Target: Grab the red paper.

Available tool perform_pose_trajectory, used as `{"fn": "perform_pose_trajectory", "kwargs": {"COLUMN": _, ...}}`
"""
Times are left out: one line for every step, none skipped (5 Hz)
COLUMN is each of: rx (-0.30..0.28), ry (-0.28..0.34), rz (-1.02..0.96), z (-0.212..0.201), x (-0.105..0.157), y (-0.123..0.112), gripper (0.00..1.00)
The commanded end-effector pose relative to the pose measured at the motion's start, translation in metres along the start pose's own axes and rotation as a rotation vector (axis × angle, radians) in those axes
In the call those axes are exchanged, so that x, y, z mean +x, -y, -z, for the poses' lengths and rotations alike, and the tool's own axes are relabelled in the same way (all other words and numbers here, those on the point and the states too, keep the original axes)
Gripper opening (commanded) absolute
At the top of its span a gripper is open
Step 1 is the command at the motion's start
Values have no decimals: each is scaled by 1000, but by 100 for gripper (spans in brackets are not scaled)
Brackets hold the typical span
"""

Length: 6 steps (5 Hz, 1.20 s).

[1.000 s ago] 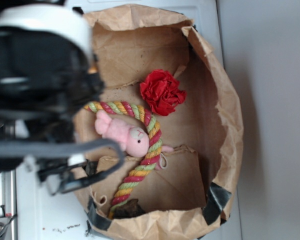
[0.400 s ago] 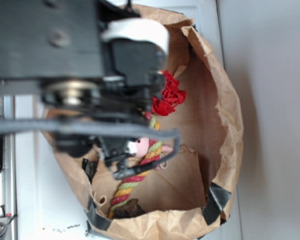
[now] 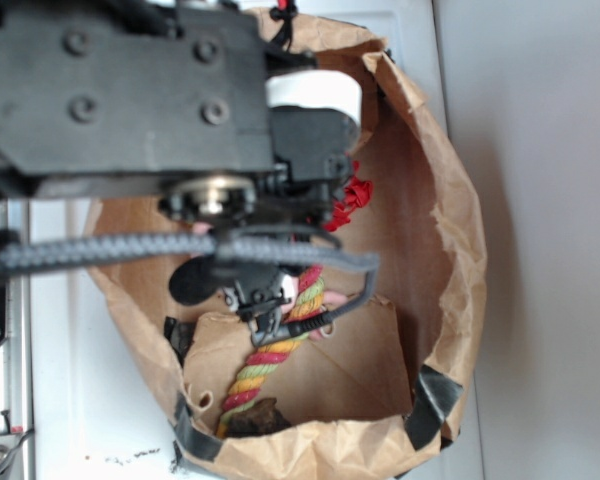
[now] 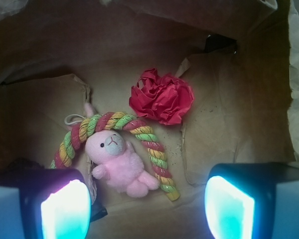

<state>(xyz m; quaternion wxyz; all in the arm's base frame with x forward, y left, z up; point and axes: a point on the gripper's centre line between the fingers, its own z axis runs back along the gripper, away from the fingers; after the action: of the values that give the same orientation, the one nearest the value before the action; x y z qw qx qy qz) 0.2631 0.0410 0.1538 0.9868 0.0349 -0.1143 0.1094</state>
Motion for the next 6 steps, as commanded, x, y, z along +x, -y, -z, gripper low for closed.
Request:
{"fn": "perform_pose_trajectory", "kwargs": {"rx": -5, "ry": 20, "rz": -20, "z": -6, "x": 4, "y": -5, "gripper": 100}}
{"fn": "perform_pose_trajectory", "kwargs": {"rx": -5, "ry": 20, "rz": -20, "z": -6, "x": 4, "y": -5, "gripper": 100}}
{"fn": "perform_pose_trajectory", "kwargs": {"rx": -5, "ry": 20, "rz": -20, "z": -6, "x": 4, "y": -5, "gripper": 100}}
{"fn": "perform_pose_trajectory", "kwargs": {"rx": 29, "ry": 51, "rz": -86, "z": 24, "x": 6, "y": -6, "gripper": 100}}
{"fn": "perform_pose_trajectory", "kwargs": {"rx": 29, "ry": 49, "rz": -152, "z": 41, "x": 13, "y": -5, "gripper": 100}}
{"fn": "perform_pose_trajectory", "kwargs": {"rx": 21, "ry": 44, "rz": -166, "z": 49, "x": 11, "y": -1, "gripper": 100}}
